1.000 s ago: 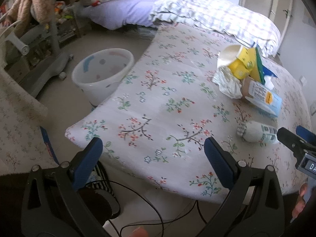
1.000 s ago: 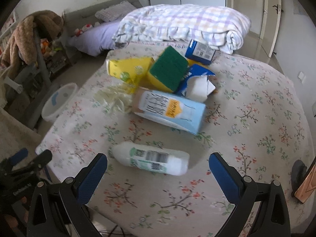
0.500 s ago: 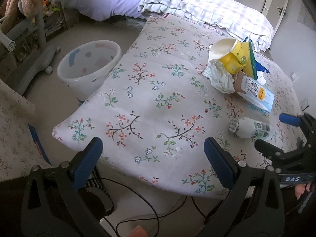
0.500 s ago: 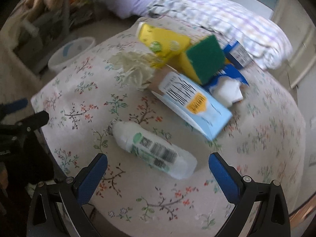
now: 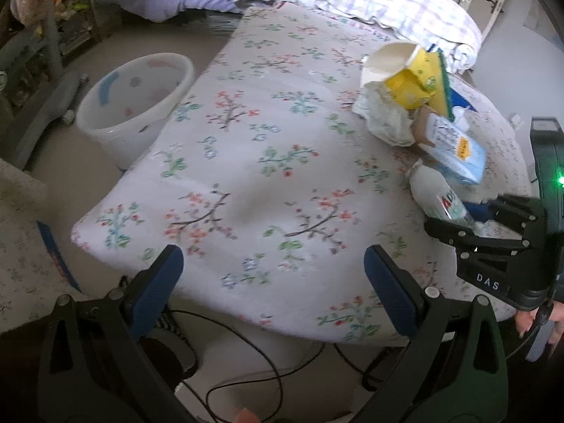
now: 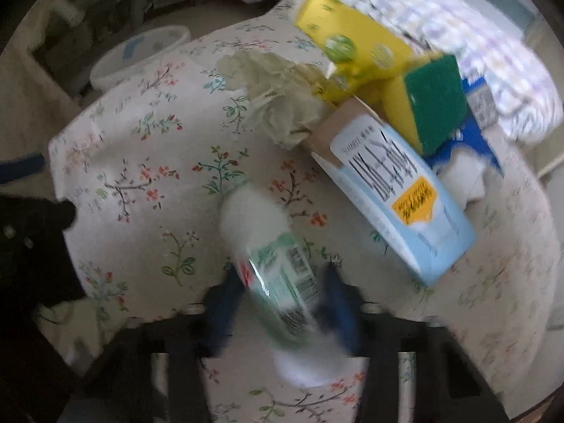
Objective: Collect trash
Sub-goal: 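Close the right gripper around the white AD bottle, then lift the white bottle with the right gripper while the left gripper grasps the yellow paper cup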
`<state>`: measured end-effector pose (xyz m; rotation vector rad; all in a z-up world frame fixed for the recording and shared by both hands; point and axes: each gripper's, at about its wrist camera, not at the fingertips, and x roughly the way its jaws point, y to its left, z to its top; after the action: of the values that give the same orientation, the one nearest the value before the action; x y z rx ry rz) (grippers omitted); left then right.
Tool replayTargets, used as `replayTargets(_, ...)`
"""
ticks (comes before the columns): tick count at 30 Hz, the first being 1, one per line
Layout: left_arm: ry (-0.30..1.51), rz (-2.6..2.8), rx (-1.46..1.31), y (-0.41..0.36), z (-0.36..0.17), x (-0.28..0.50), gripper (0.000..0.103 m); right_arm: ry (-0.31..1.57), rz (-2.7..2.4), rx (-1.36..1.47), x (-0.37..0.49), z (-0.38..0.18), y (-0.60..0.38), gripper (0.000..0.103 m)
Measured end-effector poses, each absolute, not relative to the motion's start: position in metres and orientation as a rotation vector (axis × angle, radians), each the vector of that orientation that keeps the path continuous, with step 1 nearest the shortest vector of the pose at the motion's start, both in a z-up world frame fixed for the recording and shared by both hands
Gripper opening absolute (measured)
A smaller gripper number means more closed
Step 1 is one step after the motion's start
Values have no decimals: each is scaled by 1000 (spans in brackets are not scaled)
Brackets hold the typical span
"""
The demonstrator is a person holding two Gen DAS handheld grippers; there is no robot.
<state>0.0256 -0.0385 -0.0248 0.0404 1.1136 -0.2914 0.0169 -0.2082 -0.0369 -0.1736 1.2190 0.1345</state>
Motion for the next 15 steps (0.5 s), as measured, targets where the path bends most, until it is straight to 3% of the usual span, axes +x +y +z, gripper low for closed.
replayTargets(15, 952, -441, -31, -96, 8, 48, 101, 1065, -25, 245, -51, -11, -325, 36)
